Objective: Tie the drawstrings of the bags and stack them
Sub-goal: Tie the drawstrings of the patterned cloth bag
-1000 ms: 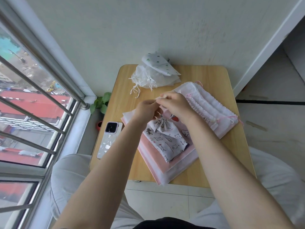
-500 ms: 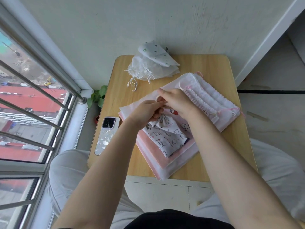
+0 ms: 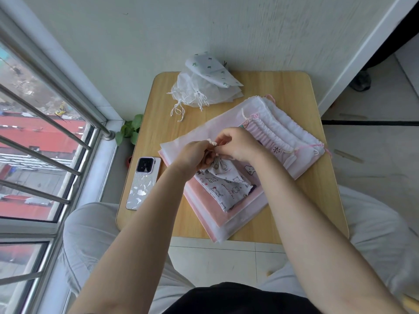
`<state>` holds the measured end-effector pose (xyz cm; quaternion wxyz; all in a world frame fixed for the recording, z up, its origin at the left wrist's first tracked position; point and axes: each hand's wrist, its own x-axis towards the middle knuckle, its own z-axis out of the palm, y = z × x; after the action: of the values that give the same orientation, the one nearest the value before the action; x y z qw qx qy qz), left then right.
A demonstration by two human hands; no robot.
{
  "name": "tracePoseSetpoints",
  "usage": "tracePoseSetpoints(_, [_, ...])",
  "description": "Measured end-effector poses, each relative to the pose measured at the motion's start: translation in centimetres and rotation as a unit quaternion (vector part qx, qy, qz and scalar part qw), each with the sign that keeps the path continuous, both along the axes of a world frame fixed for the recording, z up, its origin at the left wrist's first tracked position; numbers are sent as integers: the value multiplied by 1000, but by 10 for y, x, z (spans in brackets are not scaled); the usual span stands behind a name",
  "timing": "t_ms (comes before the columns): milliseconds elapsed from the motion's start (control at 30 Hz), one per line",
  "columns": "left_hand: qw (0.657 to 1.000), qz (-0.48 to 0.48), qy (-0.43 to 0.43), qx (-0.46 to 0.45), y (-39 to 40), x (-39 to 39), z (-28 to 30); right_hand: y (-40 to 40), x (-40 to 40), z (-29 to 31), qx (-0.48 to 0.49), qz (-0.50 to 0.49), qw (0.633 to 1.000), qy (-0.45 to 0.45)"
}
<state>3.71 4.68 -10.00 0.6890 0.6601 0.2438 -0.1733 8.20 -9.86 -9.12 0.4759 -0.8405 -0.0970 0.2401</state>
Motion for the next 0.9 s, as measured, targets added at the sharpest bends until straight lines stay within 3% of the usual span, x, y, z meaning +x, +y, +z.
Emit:
tracePoseSetpoints(333, [999,-16,16,31,0,-6,-8,4,-15,-14,-106,37,984,-140])
tracePoseSetpoints(433, [998,-34,4,45,1,-6,-9,1,-15,-15,-68,-3,993,-94])
tracePoseSetpoints(533, [997,-38,-19,72,1,-9,-9,-6,-16,-11,28,-82,996,-5])
tracePoseSetpoints(633, [995,-40,-41,76,-1,-11,-7,-9,-16,-10,82,-70,993,49])
tracePoseSetpoints(767, [991,-66,-59,101,-2,-8,-9,-5,-15,-15,70,-35,995,64])
tracePoseSetpoints(900, [988,-93,-68,105,1,-11,-9,-3,-17,-14,110,-76,988,76])
